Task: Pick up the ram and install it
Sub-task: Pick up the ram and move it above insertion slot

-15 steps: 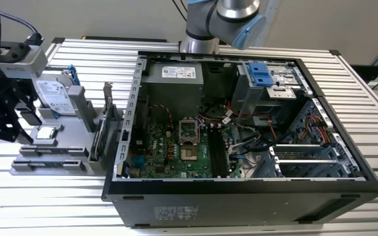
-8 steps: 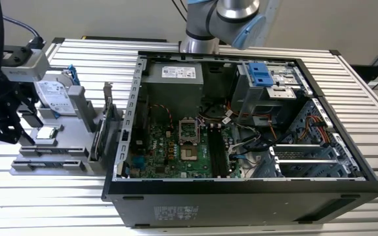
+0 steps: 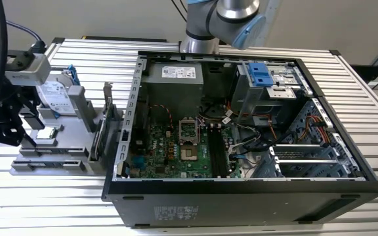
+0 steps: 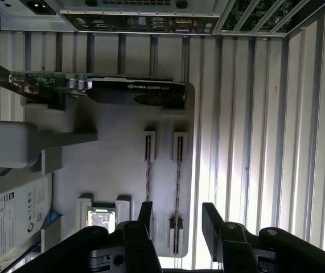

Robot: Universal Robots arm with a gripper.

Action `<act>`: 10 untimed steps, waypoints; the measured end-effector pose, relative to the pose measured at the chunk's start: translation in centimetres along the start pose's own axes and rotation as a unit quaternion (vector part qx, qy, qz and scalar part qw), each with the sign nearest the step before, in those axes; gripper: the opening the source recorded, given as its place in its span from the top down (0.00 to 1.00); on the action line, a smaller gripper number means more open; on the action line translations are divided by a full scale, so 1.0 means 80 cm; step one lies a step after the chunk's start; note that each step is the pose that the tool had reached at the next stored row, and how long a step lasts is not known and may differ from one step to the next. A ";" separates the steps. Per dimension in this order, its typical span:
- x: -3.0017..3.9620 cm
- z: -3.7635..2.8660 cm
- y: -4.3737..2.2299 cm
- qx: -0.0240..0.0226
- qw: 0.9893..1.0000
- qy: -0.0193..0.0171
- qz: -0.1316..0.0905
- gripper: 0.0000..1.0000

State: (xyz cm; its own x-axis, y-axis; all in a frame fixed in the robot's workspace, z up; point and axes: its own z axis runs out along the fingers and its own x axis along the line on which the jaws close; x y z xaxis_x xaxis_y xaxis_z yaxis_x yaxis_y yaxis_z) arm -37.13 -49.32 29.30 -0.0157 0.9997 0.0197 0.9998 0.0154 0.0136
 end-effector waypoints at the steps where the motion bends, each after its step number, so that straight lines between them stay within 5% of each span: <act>1: 0.0000 0.0010 0.0000 0.000 1.000 0.000 0.000 0.00; 10: -0.0002 0.0104 -0.0001 0.000 1.000 0.000 0.000 0.00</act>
State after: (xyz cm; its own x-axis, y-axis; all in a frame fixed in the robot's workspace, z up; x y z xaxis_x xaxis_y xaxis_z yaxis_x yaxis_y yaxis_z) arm -37.13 -49.32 28.47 -0.0157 0.9997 0.0198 0.9998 0.0154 0.0136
